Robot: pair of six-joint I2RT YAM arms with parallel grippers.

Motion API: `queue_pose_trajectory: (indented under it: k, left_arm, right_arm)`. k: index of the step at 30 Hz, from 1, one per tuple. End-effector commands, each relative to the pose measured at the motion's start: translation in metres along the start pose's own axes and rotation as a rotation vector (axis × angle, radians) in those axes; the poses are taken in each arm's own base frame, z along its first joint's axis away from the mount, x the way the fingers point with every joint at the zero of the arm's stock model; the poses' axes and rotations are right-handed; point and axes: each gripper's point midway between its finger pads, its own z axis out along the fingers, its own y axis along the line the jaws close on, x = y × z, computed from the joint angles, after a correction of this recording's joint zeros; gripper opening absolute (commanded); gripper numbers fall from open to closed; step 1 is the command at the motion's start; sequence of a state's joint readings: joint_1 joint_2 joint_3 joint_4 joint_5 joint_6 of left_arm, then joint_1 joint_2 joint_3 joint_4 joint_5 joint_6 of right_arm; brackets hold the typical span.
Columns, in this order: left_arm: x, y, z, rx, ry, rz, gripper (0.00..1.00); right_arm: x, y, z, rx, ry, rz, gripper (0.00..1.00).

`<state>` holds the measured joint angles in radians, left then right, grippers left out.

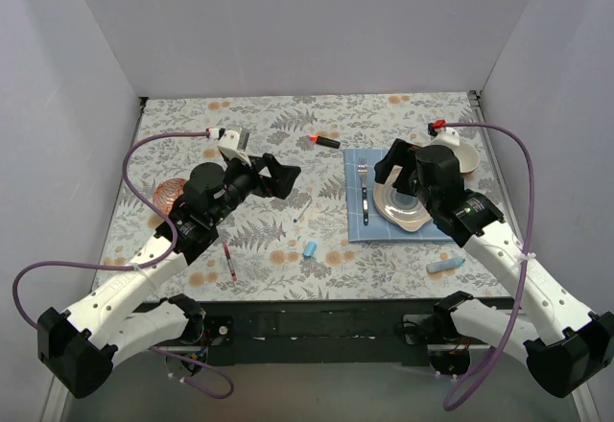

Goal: Insert the pens into the pen caps

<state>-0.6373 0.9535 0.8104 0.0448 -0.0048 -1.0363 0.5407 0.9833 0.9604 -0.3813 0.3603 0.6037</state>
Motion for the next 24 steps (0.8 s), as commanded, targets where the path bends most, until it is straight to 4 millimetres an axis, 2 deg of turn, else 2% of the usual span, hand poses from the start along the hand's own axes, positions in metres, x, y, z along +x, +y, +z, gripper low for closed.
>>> queue_pose_trajectory:
  k: [1, 3, 4, 6, 8, 10, 11, 13, 17, 20, 24]
  left_arm:
    - [-0.008, 0.0, -0.005, -0.006, -0.023, 0.014, 0.98]
    - [-0.007, -0.001, -0.005, 0.001, -0.02, 0.014, 0.98]
    - [-0.006, -0.001, -0.005, 0.002, -0.018, 0.014, 0.98]
    - [-0.008, -0.002, -0.005, 0.006, -0.021, 0.016, 0.98]
    - [-0.009, -0.003, -0.006, 0.01, -0.024, 0.016, 0.98]
    - [-0.01, -0.004, -0.007, 0.012, -0.027, 0.015, 0.98]
    - [-0.01, -0.004, -0.007, 0.014, -0.026, 0.016, 0.98]
    - [-0.01, -0.004, -0.007, 0.014, -0.027, 0.013, 0.98]
    - [-0.011, -0.005, -0.007, 0.016, -0.027, 0.013, 0.98]
    - [-0.011, -0.01, -0.01, 0.046, -0.024, 0.014, 0.98]
    - [-0.016, -0.012, -0.014, 0.051, -0.044, 0.017, 0.98]
  right_arm:
    - [-0.007, -0.022, -0.008, 0.141, -0.031, 0.108, 0.97]
    - [-0.004, -0.034, -0.012, 0.221, -0.031, 0.192, 0.95]
    - [0.009, -0.045, -0.016, 0.274, 0.014, 0.187, 0.94]
    - [0.022, -0.059, -0.021, 0.364, 0.038, 0.291, 0.87]
    - [0.045, -0.084, -0.033, 0.501, 0.119, 0.331, 0.8]
    - [0.058, -0.1, -0.037, 0.593, 0.155, 0.378, 0.76]
    - [0.068, -0.118, -0.046, 0.678, 0.191, 0.383, 0.72]
    - [0.083, -0.138, -0.053, 0.772, 0.234, 0.414, 0.69]
    - [0.111, -0.174, -0.069, 0.91, 0.312, 0.483, 0.61]
    - [0.125, -0.192, -0.074, 0.969, 0.326, 0.509, 0.59]
    - [0.138, -0.206, -0.075, 1.015, 0.325, 0.547, 0.58]
